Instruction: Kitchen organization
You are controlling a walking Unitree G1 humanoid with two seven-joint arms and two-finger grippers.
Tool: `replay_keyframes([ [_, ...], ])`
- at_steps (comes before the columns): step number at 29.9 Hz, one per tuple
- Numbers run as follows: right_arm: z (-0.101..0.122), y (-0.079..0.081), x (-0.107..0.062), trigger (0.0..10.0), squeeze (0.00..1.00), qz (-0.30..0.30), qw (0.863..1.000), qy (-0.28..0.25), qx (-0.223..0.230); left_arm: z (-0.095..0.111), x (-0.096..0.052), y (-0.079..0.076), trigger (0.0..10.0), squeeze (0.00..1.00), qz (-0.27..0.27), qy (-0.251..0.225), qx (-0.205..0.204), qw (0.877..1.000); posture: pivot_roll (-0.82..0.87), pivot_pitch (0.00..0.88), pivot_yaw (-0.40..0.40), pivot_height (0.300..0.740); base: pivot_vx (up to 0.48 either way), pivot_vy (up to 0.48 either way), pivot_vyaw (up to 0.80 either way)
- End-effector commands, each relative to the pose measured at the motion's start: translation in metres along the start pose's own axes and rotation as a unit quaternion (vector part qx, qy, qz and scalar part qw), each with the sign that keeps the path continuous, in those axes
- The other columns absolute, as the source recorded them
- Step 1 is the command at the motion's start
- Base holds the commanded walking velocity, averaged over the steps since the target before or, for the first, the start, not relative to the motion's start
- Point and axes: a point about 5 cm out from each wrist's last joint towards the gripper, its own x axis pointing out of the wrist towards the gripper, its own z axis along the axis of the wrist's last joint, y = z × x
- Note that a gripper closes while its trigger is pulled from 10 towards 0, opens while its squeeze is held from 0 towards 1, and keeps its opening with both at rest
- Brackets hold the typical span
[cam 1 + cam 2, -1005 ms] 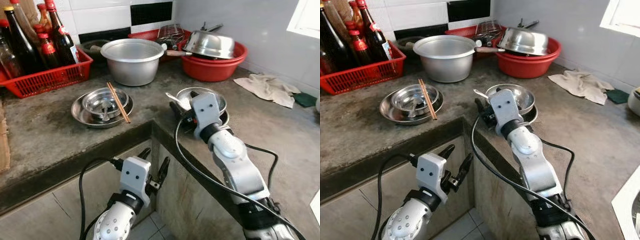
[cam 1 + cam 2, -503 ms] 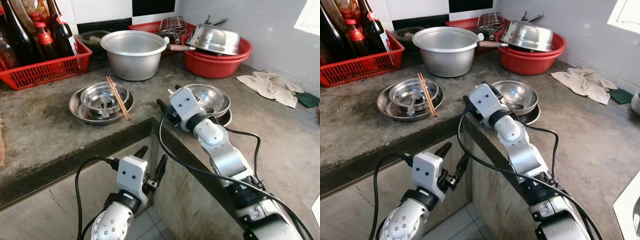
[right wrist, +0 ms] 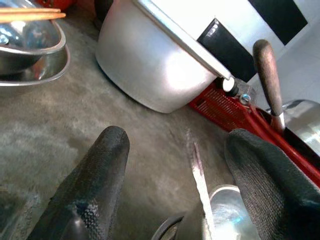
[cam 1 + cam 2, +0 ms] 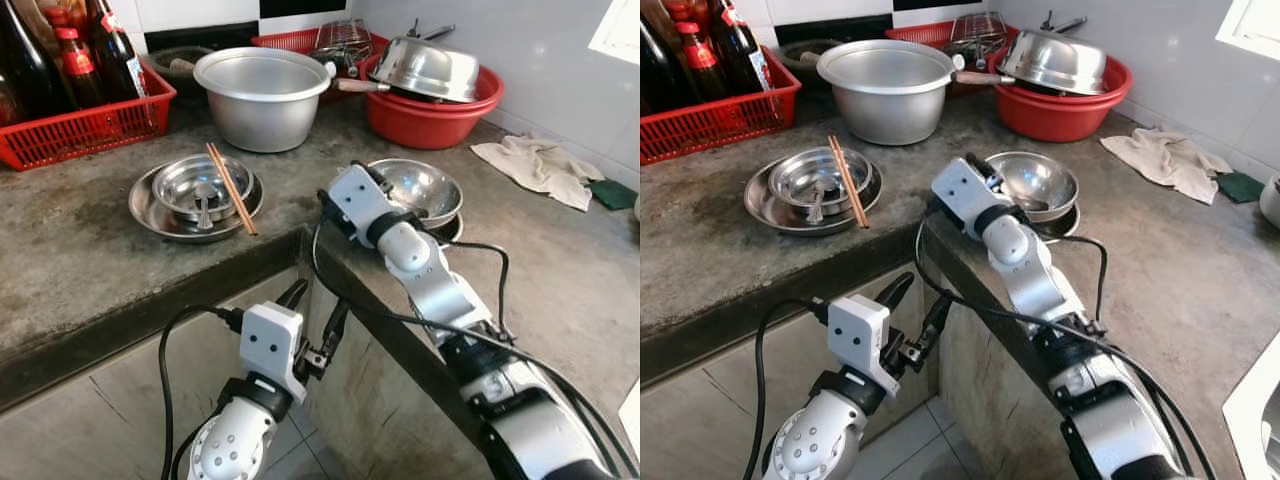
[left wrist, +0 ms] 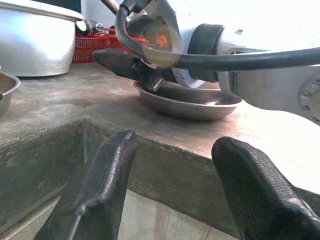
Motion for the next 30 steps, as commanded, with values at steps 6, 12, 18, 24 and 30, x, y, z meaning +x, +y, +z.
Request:
replay_keyframes([
  [6, 0.003, -0.005, 0.006, 10.0, 0.0, -0.012, 1.0, -0.003, -0.008, 0.005, 0.0, -0.002, 10.0, 0.0, -0.002, -0.011, 0.0, 1.0, 0.2, 0.124, -0.119, 0.74, 0.0, 0.0, 0.0],
  [12, 0.003, -0.006, 0.009, 10.0, 0.0, -0.02, 1.0, 0.002, -0.009, 0.005, 0.001, -0.002, 10.0, 0.0, -0.003, -0.011, 0.0, 1.0, 0.19, 0.123, -0.114, 0.74, 0.0, 0.0, 0.0],
  [18, 0.004, -0.007, 0.012, 0.0, 0.0, -0.024, 1.0, 0.004, -0.013, 0.005, 0.001, -0.002, 10.0, 0.0, -0.002, -0.011, 0.001, 1.0, 0.2, 0.121, -0.117, 0.74, 0.0, 0.0, 0.0],
  [24, 0.01, -0.01, 0.015, 0.0, 0.0, -0.033, 0.999, 0.0, -0.015, 0.005, 0.002, -0.001, 10.0, 0.0, 0.0, -0.012, 0.003, 1.0, 0.19, 0.117, -0.121, 0.74, 0.0, 0.0, 0.0],
  [30, 0.013, -0.015, 0.016, 0.0, 0.0, -0.042, 0.999, -0.006, -0.013, 0.004, 0.002, -0.001, 10.0, 0.0, 0.001, -0.012, 0.004, 1.0, 0.19, 0.115, -0.123, 0.74, 0.0, 0.0, 0.0],
])
